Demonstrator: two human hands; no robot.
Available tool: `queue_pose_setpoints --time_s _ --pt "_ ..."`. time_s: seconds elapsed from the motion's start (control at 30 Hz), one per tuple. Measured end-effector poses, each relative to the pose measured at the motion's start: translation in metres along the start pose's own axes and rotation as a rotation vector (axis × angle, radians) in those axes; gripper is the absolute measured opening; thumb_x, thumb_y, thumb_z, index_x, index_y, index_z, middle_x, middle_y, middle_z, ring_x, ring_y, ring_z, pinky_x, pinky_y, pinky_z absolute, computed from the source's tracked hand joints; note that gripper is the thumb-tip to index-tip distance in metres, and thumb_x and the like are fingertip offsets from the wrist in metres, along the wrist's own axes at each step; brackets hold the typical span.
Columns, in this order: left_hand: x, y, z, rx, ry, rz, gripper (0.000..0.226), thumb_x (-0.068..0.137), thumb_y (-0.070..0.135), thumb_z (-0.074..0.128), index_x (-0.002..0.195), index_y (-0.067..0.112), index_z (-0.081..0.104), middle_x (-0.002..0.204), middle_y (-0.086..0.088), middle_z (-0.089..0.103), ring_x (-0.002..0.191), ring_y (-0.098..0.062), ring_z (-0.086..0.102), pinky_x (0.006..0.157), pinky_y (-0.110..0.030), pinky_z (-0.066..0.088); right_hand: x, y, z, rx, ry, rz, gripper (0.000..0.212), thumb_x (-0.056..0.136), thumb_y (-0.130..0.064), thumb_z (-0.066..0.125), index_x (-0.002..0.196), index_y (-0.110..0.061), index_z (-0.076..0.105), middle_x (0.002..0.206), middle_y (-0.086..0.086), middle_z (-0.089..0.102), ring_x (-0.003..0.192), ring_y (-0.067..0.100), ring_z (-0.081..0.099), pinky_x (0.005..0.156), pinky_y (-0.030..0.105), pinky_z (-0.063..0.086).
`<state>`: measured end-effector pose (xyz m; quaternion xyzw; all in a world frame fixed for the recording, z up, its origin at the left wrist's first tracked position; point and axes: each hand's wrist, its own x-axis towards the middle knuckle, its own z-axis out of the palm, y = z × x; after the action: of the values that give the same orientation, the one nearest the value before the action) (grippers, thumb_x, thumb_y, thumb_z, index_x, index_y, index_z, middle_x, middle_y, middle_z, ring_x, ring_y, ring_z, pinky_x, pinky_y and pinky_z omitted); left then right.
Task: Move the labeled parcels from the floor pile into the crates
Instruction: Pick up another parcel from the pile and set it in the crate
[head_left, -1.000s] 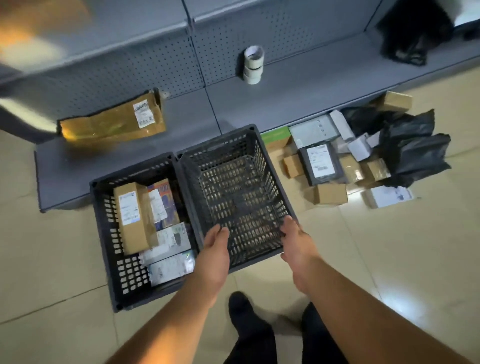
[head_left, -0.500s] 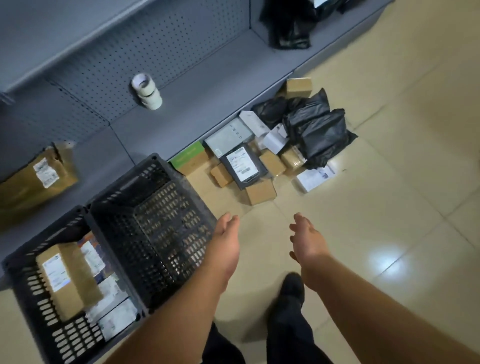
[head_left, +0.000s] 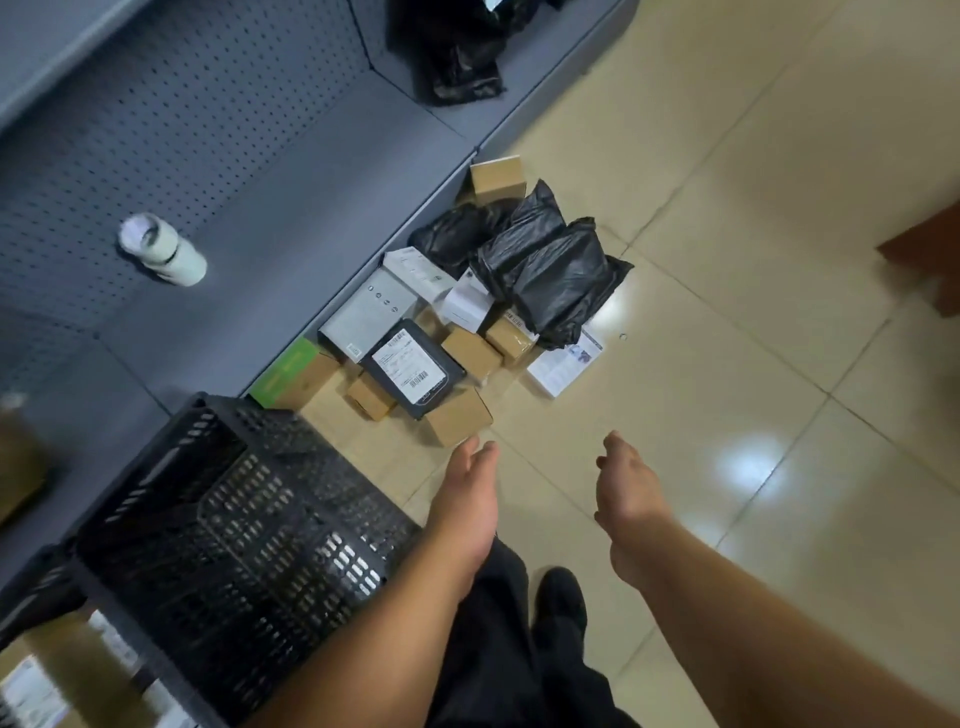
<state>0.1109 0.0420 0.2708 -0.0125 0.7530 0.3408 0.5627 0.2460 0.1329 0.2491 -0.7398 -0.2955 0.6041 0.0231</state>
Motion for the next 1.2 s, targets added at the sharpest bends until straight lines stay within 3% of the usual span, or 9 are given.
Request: queue_pose_setpoints --time_s 0.23,0.43,0.6,0.7,0.77,0.9,0.97,1.13,1.2 --pt "0.057 0.051 -0.002 0.035 -0.049 -0.018 0.071 0.077 0.072 0.039 0.143 0.047 0.044 0.146 0.011 0.052 0.13 -0.015 0.052 0.112 -0.049 0.043 0.037 -0.043 0.026 0.122 0.033 0.079 0.053 0.106 -0.046 0.03 0.153 -0.024 0.04 0.156 -0.005 0.043 0.144 0.021 0.04 0.119 0.054 0.03" --pt "0.106 0.077 -0.019 0.019 -0.015 -0.055 0.066 0.082 0.069 0.039 0.143 0.047 0.045 0.143 0.01 0.055 0.13 -0.017 0.053 0.112 -0.051 0.042 0.055 -0.074 0.067 0.058 0.004 0.07 0.052 0.106 -0.046 0.029 0.152 -0.026 0.042 0.154 -0.002 0.047 0.141 0.022 0.043 0.119 0.051 0.031" --pt "0.134 0.083 -0.033 -0.102 0.066 -0.127 0.035 0.098 0.056 0.042 0.13 0.046 0.052 0.136 0.006 0.06 0.12 -0.016 0.058 0.103 -0.042 0.044 0.081 -0.103 0.098 -0.061 -0.043 0.068 0.048 0.104 -0.044 0.032 0.146 -0.028 0.048 0.149 0.0 0.05 0.138 0.025 0.045 0.119 0.049 0.032" --pt "0.146 0.084 -0.048 -0.134 0.103 -0.165 0.048 0.095 0.06 0.04 0.14 0.044 0.047 0.146 0.006 0.053 0.132 -0.022 0.051 0.113 -0.049 0.036 0.094 -0.122 0.122 -0.114 -0.092 0.113 0.042 0.099 -0.054 0.038 0.115 -0.027 0.065 0.133 0.002 0.061 0.124 0.028 0.054 0.114 0.05 0.037" --pt "0.158 0.085 -0.058 -0.189 0.138 -0.181 0.057 0.095 0.063 0.04 0.148 0.044 0.041 0.151 0.008 0.049 0.138 -0.024 0.046 0.116 -0.051 0.032 0.101 -0.134 0.139 -0.191 -0.146 0.082 0.04 0.094 -0.058 0.038 0.096 -0.028 0.065 0.125 0.001 0.065 0.118 0.027 0.058 0.112 0.049 0.041" --pt "0.185 0.076 -0.076 -0.263 0.234 -0.212 0.054 0.102 0.057 0.037 0.153 0.039 0.037 0.159 0.006 0.042 0.144 -0.024 0.04 0.119 -0.055 0.031 0.122 -0.148 0.17 -0.333 -0.278 0.001 0.052 0.097 -0.054 0.039 0.126 -0.018 0.064 0.134 0.013 0.063 0.126 0.036 0.057 0.108 0.052 0.044" --pt "0.2 0.068 -0.083 -0.298 0.266 -0.222 0.053 0.104 0.054 0.036 0.154 0.036 0.037 0.16 0.007 0.04 0.143 -0.022 0.041 0.119 -0.053 0.031 0.135 -0.154 0.187 -0.448 -0.32 -0.014 0.057 0.097 -0.058 0.031 0.132 -0.022 0.06 0.134 0.01 0.062 0.125 0.036 0.056 0.107 0.051 0.043" --pt "0.248 0.045 -0.103 -0.331 0.331 -0.227 0.052 0.105 0.052 0.033 0.154 0.034 0.037 0.16 0.006 0.041 0.143 -0.021 0.042 0.121 -0.051 0.03 0.177 -0.16 0.229 -0.605 -0.353 0.024 0.054 0.098 -0.061 0.028 0.129 -0.031 0.061 0.13 -0.008 0.062 0.12 0.02 0.056 0.106 0.045 0.039" --pt "0.27 0.033 -0.112 -0.367 0.344 -0.25 0.053 0.104 0.054 0.035 0.154 0.037 0.037 0.16 0.007 0.041 0.142 -0.021 0.043 0.12 -0.048 0.03 0.191 -0.162 0.249 -0.656 -0.376 -0.022 0.047 0.1 -0.056 0.027 0.107 -0.032 0.066 0.118 -0.009 0.066 0.108 0.016 0.059 0.093 0.043 0.044"
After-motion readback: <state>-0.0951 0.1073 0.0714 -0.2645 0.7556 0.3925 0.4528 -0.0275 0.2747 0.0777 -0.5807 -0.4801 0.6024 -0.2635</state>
